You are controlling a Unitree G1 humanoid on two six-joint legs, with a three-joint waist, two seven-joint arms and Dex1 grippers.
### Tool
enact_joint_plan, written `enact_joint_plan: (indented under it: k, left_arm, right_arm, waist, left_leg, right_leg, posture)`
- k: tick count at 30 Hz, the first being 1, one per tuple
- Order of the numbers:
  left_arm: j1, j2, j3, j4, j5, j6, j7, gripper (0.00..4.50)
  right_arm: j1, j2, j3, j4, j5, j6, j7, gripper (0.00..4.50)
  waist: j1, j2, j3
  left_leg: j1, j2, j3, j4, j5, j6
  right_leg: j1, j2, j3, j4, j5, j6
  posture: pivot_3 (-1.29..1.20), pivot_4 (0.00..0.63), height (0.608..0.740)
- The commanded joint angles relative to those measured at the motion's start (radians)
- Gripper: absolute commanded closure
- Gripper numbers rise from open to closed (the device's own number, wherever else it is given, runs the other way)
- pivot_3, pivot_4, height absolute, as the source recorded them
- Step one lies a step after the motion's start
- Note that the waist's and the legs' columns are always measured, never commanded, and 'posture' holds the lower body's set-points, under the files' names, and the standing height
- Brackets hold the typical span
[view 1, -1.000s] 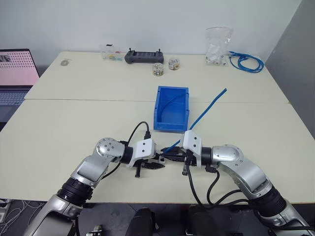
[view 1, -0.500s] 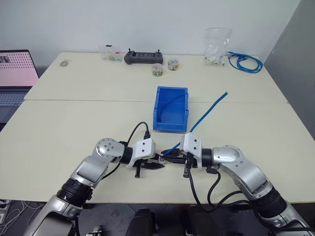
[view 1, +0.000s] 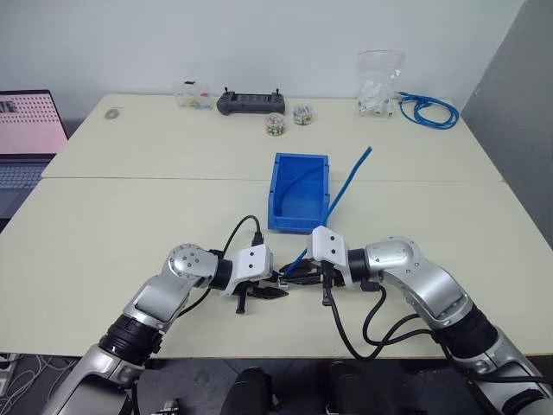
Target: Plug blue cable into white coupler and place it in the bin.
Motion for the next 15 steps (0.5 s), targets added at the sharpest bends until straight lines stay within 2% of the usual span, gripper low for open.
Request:
enact_joint_plan:
  k: [1,11,15]
  left_arm:
    - [0.014,-0.012,-0.029,0.0,0.017,-0.002,-0.011,3.68]
    - [0.027,-0.012,-0.022,-0.011,0.02,-0.002,-0.005,3.68]
    - [0.026,-0.018,-0.02,-0.01,0.018,0.006,-0.002,3.68]
  right_arm:
    - [-0.011,0.024,0.065,0.051,-0.003,-0.003,0.07,4.43]
    - [-0.026,0.046,0.075,0.128,-0.035,-0.038,0.125,4.43]
    - [-0.009,0.057,0.117,0.174,-0.067,-0.038,0.129,4.43]
  waist:
    - [-0.003,0.0,0.0]
    - [-0.014,0.0,-0.001]
    - [-0.015,0.001,-0.002]
  left_leg:
    - [0.001,0.0,0.0,0.0,0.0,0.0]
    - [0.01,0.0,-0.001,-0.001,0.0,0.0]
    - [0.011,0.0,-0.001,-0.001,0.0,0.001]
  right_leg:
    - [0.001,0.0,0.0,0.0,0.0,0.0]
    - [0.011,0.0,0.0,-0.002,-0.001,0.0]
    - [0.012,0.0,0.0,-0.002,-0.001,0.0]
  posture:
    - [0.0,0.15,0.74]
    - [0.0,0.15,0.74]
    - [0.0,0.15,0.74]
